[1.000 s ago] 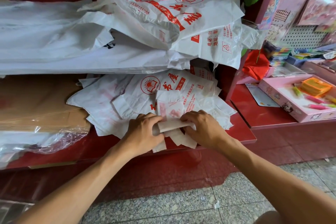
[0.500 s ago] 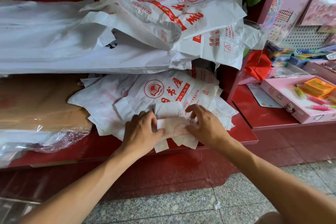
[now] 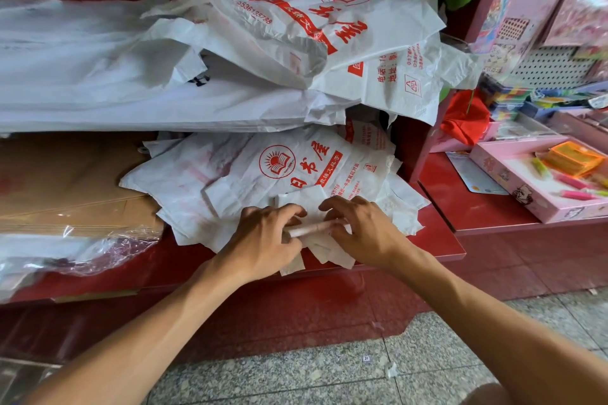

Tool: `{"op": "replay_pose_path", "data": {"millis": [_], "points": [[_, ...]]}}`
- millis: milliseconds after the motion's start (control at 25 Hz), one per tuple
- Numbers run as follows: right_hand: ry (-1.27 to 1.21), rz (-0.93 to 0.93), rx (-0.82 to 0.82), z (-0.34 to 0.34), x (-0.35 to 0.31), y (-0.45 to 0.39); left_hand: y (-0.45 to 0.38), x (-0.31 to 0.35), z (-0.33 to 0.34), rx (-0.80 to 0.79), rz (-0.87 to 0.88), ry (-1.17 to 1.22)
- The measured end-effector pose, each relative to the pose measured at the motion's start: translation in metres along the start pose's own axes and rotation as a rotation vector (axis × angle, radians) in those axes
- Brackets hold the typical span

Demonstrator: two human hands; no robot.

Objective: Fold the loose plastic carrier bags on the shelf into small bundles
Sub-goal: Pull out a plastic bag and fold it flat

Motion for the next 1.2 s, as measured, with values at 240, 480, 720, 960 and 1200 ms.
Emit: {"op": "replay_pose_path", "data": {"millis": [240, 480, 720, 960, 1200], "points": [[-0.362, 0.277, 0.088, 0.0, 0.028, 0.003, -0.002, -0.026, -0.002, -0.007, -0.298, 0.453], [-0.208, 0.39, 0.141, 0.003, 0.037, -0.006, -0.007, -0.047, 0.004, 0.039, -0.424, 0.108], [-0.042, 0.444, -0.088, 0.02, 0.033, -0.016, -0.011, -0.046, 0.008, -0.008, -0.424, -0.042], [-0.293, 0.366, -0.073, 0.017, 0.02, -0.015, -0.01, -0.041, 0.004, 0.055, -0.392, 0.452], [-0.828, 0.29, 0.129, 0.003, -0.034, -0.034, 0.01, -0.05, -0.029, -0.027, -0.47, 0.971]]}}
Point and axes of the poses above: each hand's wrist, its own y-axis away from the middle knuckle, its own z-axis out of the palm, x = y × z, the point moved 10 cm from there along -y, towards the middle knuckle, and after that the axes turned 7 degrees about -z, right-handed, at the moved point
